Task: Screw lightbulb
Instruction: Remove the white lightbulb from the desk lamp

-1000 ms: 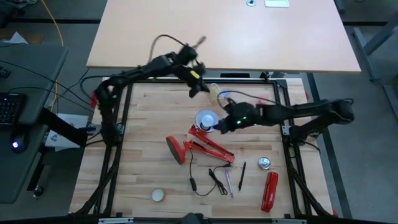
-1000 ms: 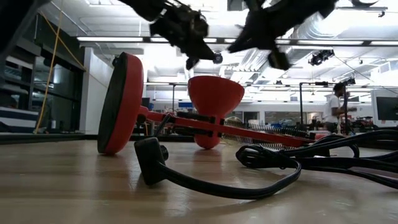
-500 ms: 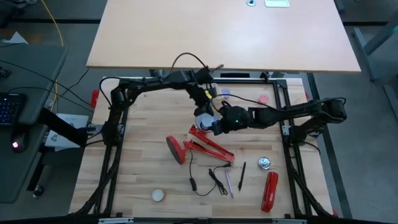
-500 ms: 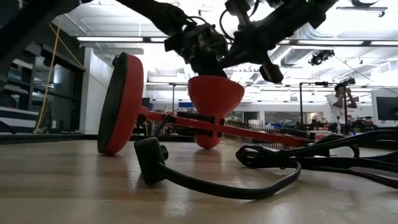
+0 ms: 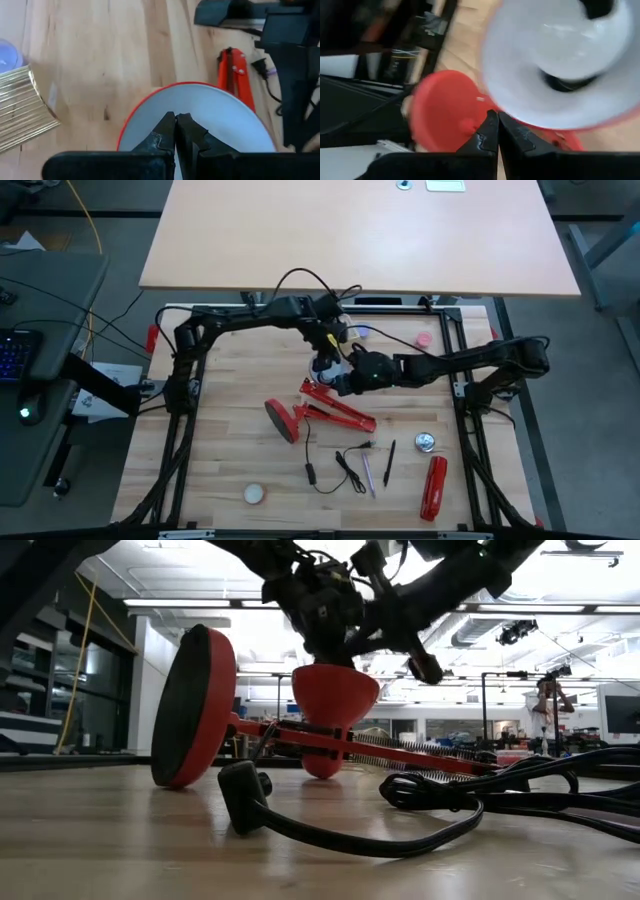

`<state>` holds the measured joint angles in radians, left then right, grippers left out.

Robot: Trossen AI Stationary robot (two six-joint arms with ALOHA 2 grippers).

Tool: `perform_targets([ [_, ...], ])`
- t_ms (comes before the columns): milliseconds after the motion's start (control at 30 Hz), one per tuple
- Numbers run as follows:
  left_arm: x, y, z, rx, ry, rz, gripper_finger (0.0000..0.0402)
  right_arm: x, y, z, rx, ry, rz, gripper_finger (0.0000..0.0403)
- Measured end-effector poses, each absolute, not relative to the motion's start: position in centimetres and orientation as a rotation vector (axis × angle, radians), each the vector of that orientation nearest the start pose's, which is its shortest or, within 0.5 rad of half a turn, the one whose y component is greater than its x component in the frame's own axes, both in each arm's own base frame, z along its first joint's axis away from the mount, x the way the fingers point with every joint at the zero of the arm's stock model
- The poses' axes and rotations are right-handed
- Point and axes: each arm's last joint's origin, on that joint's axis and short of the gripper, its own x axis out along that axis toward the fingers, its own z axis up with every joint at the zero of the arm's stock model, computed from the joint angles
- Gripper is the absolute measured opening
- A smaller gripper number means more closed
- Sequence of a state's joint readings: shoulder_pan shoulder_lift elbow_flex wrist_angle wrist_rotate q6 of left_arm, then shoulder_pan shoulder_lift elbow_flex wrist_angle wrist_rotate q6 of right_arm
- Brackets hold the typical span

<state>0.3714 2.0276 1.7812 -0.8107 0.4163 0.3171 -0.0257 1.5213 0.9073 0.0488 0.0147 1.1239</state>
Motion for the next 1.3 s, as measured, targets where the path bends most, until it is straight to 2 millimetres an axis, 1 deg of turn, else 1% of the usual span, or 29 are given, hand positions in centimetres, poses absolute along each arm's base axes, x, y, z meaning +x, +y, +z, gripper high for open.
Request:
perform_targets([
  [67, 40.8, 14.7, 26.2, -0.099, 0.928, -0.190, 0.0000, 32.3, -1.0, 22.6, 1.094, 0.467, -0.348, 0.0000],
  [200, 40.4, 15.7, 26.6, -0.074, 0.931, -0.124, 0.0000, 32.2, -1.6, 22.5, 1.096, 0.466, -0.368, 0.0000],
  [300, 40.1, 16.6, 26.4, -0.070, 0.946, -0.090, 0.0000, 32.2, -2.0, 22.5, 1.100, 0.459, -0.379, 0.0000],
  [367, 39.9, 17.0, 26.1, -0.026, 0.972, -0.042, 0.0000, 32.2, -2.3, 22.5, 1.113, 0.458, -0.381, 0.0000],
  [467, 39.6, 17.3, 25.4, -0.017, 1.010, -0.029, 0.0000, 32.2, -2.5, 22.5, 1.119, 0.456, -0.384, 0.0000],
  [533, 39.6, 17.3, 25.3, -0.020, 1.017, -0.031, 0.0000, 32.2, -2.6, 22.5, 1.133, 0.457, -0.391, 0.0000],
  [633, 39.5, 17.1, 25.3, -0.018, 1.030, -0.046, 0.0000, 32.4, -2.7, 22.0, 1.140, 0.462, -0.407, 0.0000],
  [733, 39.5, 16.3, 25.2, -0.022, 1.048, -0.100, 0.0000, 32.7, -2.7, 21.0, 1.161, 0.496, -0.420, 0.0000],
  [800, 39.5, 15.7, 25.4, -0.047, 1.052, -0.130, 0.0000, 32.8, -2.7, 21.1, 1.161, 0.485, -0.412, 0.0000],
  [967, 39.8, 14.8, 25.6, -0.029, 1.038, -0.153, 0.0000, 32.8, -2.8, 21.4, 1.145, 0.463, -0.398, 0.0000],
  [1033, 39.8, 14.7, 25.6, -0.026, 1.040, -0.153, 0.0000, 32.8, -2.8, 21.5, 1.143, 0.456, -0.400, 0.0000],
  [1167, 39.8, 14.5, 25.3, 0.040, 1.086, -0.122, 0.0000, 32.8, -2.8, 21.4, 1.159, 0.461, -0.410, 0.0000],
  [1300, 40.0, 14.6, 25.4, 0.060, 1.068, -0.111, 0.0000, 32.8, -2.5, 21.2, 1.169, 0.475, -0.414, 0.0000],
])
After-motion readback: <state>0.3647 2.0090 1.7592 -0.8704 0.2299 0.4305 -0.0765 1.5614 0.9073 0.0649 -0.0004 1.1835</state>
